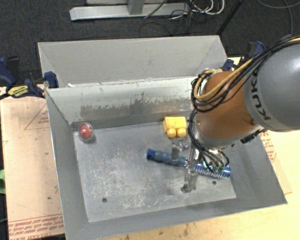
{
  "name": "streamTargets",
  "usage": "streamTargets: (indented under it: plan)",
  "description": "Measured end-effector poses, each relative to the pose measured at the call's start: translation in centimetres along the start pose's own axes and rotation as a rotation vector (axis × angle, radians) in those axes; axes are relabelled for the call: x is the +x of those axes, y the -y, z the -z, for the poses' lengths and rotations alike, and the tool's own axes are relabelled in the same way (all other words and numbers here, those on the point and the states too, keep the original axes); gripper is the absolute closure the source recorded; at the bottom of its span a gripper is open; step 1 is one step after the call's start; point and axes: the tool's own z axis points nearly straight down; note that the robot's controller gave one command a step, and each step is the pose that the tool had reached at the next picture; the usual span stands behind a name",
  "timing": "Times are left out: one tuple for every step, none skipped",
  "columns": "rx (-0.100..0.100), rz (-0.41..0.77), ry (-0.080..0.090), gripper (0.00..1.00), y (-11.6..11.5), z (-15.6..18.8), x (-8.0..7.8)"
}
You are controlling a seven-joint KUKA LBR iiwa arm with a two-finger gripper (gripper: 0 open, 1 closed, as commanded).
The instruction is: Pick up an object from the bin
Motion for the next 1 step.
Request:
streamTargets:
  plan:
    - [0.001,0.094,0.009,0.00,3.30,-5.97,-4.51]
